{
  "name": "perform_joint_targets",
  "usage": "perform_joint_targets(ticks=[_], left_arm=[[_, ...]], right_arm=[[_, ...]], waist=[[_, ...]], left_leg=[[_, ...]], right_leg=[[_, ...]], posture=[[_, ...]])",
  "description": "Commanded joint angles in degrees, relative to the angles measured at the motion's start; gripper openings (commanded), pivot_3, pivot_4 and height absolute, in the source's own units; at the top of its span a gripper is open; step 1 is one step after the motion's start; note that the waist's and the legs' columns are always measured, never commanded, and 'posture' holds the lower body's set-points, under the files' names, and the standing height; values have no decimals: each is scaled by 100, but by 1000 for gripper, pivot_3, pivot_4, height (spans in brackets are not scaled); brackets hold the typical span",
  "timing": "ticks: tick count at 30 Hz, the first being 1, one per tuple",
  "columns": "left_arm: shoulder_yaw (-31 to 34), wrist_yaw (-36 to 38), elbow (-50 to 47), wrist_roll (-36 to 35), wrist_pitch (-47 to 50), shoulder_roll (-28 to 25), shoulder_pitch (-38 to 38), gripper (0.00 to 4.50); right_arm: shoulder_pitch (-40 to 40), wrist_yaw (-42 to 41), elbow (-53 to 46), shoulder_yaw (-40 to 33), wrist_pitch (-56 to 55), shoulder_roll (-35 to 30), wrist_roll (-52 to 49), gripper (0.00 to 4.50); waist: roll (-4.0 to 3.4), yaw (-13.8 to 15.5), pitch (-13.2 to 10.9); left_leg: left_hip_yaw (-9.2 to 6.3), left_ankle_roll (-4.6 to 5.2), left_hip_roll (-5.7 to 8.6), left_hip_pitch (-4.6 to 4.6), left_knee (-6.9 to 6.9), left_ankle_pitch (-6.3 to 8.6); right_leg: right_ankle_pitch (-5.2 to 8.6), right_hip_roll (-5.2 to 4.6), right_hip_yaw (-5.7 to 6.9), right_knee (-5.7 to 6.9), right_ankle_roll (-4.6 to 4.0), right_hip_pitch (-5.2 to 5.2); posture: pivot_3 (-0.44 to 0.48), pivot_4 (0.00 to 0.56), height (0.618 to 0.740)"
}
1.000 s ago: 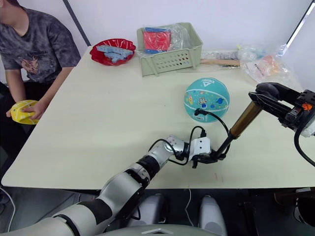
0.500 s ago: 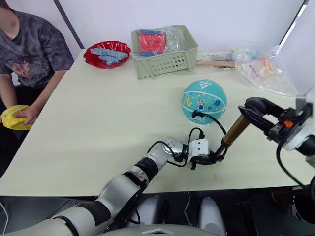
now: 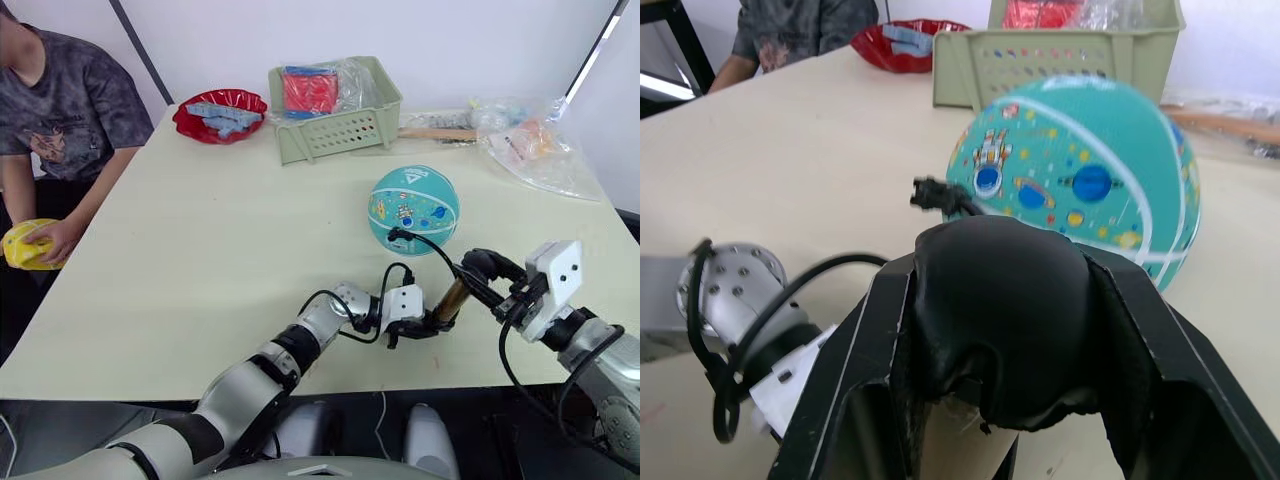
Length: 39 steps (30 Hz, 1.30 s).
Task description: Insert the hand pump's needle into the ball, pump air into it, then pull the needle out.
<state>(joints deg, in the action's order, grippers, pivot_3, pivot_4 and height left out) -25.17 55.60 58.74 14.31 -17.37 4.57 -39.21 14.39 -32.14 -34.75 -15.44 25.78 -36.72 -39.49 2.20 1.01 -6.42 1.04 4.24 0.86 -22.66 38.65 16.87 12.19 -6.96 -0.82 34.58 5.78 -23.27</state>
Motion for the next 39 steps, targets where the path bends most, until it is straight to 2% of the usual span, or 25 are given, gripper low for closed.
perform_joint_targets(ticks=[1,8,17,22,29,35,39], left_arm=[[-396,378,167,305,243,-152,361,1095],[-478,551,-139,310,282,-274,517,1095],[-507,594,-293,328,365,-318,596,1095],[-513,546,-210,345,367,-295,546,1095],[-527,523,-142,356,350,-296,519,1095],[-571,494,-71,353,316,-292,509,1095],[-592,463,-37,349,317,-264,511,1095]], right_arm=[[218,-140,238,252,34,35,231,1618],[88,-180,-21,-238,191,-176,-85,1618],[-532,33,-421,-1383,804,-672,-1330,1618],[-1148,143,-238,-2449,1228,-1380,-2493,1618],[-1738,471,118,-3218,1675,-2064,-3618,1618],[-1876,674,133,-3292,1917,-2238,-4170,1618],[-1296,398,-249,-2959,1984,-1919,-3728,1618]], waist=[[-3,1,0],[-18,-2,-9],[-74,9,-54],[-104,10,-81],[-104,6,-87],[-116,10,-102],[-113,28,-100]], left_leg=[[-4,0,0,0,0,0],[-14,0,0,1,0,0],[-20,0,1,-12,24,0],[-41,0,2,-19,35,0],[-63,0,1,-25,46,0],[-64,0,4,-34,53,-1],[-73,0,4,-36,53,0]], right_leg=[[0,0,5,3,0,1],[1,3,15,6,-1,5],[0,0,24,7,0,11],[-3,3,44,13,4,16],[-3,3,67,15,3,27],[-4,-6,69,15,4,25],[-10,-6,78,13,15,26]], posture=[[0,150,738],[0,150,738],[0,150,738],[0,150,738],[0,150,738],[0,150,738],[0,150,738]])
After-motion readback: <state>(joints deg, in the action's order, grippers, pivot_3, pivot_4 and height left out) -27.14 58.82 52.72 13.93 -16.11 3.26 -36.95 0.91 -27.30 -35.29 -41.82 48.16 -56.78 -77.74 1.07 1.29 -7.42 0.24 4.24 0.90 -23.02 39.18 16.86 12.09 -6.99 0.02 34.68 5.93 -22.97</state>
